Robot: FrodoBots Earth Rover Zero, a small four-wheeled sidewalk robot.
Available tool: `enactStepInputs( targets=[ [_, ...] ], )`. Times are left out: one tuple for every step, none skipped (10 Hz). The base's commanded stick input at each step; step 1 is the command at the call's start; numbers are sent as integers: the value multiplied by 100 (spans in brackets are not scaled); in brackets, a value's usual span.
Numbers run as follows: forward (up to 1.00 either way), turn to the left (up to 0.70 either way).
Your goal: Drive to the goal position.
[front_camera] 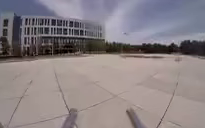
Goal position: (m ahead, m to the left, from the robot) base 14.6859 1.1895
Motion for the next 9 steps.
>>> enactStepInputs(
  targets=[
    [100,0],
    [100,0],
    [100,0],
    [100,0],
    [100,0],
    [100,0],
    [100,0],
    [100,0],
    [100,0]
  ],
)
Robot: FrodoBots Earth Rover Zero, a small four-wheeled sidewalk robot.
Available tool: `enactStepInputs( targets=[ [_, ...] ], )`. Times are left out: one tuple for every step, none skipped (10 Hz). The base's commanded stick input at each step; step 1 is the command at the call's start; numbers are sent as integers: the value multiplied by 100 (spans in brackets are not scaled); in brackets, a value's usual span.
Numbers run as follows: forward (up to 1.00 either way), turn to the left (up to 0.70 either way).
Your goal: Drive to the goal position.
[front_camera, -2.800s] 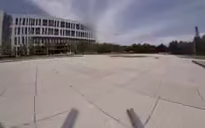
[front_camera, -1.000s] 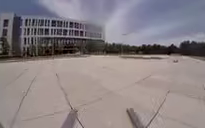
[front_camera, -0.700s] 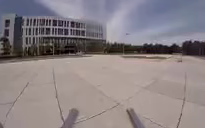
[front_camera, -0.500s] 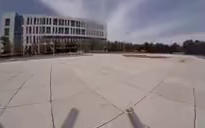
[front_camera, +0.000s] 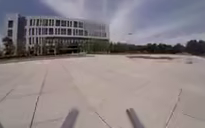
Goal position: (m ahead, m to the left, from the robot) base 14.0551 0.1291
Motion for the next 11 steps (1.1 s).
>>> enactStepInputs(
  targets=[
    [100,0],
    [100,0],
    [100,0],
    [100,0],
    [100,0],
    [100,0],
    [100,0],
    [100,0],
    [100,0],
    [100,0],
    [100,0]
  ],
)
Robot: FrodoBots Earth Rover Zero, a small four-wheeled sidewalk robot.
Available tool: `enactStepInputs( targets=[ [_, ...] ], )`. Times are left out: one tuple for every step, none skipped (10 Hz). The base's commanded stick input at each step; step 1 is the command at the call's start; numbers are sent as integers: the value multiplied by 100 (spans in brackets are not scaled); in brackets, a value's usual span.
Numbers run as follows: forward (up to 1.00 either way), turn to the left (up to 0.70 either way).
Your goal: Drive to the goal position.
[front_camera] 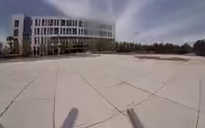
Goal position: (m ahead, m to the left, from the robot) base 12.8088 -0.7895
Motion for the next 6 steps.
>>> enactStepInputs(
  targets=[
    [100,0],
    [100,0],
    [100,0],
    [100,0],
    [100,0],
    [100,0]
  ],
)
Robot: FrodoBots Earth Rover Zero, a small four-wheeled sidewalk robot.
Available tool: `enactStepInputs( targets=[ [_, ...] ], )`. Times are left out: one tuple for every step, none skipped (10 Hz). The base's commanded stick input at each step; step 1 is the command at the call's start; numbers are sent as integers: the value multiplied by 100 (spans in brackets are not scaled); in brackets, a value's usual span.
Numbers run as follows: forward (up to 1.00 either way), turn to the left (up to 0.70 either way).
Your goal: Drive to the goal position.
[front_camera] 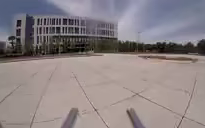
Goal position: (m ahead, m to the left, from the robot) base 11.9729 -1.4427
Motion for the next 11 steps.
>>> enactStepInputs(
  targets=[
    [100,0],
    [100,0],
    [100,0],
    [100,0],
    [100,0],
    [100,0],
    [100,0],
    [100,0],
    [100,0],
    [100,0],
    [100,0]
  ],
)
